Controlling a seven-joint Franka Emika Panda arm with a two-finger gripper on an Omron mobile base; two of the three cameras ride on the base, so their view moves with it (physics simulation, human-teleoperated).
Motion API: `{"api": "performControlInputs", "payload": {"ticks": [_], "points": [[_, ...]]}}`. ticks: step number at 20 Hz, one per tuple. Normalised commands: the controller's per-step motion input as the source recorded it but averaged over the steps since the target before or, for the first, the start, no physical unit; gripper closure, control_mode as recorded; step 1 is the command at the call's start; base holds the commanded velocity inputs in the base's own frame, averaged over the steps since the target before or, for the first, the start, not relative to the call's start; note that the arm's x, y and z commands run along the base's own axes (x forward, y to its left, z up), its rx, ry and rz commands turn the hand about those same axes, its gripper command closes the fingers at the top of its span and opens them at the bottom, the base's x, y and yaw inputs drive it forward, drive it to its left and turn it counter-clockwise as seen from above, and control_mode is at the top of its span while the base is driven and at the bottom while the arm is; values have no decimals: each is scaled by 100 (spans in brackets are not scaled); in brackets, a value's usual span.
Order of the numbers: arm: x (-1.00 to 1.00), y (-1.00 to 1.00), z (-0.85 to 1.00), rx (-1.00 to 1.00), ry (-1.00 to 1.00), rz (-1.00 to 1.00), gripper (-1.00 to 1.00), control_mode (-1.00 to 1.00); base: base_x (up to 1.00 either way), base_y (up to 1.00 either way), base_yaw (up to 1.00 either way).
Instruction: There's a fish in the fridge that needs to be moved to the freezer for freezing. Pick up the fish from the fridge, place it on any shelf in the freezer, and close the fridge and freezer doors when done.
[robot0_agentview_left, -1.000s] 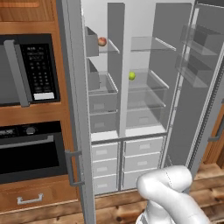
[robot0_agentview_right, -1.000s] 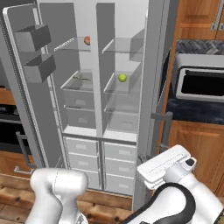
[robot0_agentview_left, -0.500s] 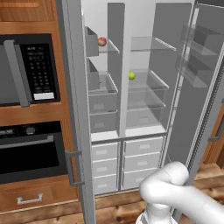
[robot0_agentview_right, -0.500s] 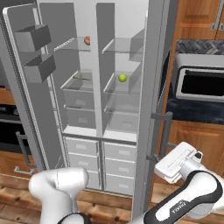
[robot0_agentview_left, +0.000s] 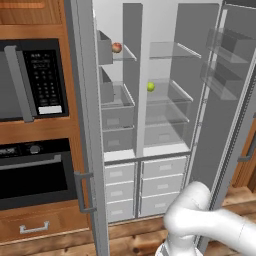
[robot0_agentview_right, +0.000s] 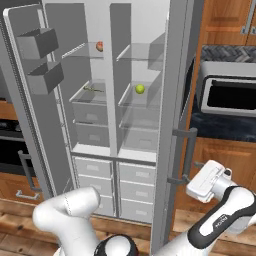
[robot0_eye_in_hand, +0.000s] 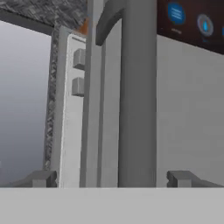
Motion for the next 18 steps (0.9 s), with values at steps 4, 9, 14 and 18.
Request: {"api": "performControlInputs", "payload": {"ticks": [4, 9, 14, 18], "points": [[36, -21, -22, 0, 8, 8, -100, -100, 0, 0, 0], [31, 0, -11, 0, 16, 5, -100, -100, 0, 0, 0], [-2, 13, 0, 0, 3, 4, -100, -100, 0, 0, 0], [-7, 60, 0, -1, 0, 0, -100, -100, 0, 0, 0]]}}
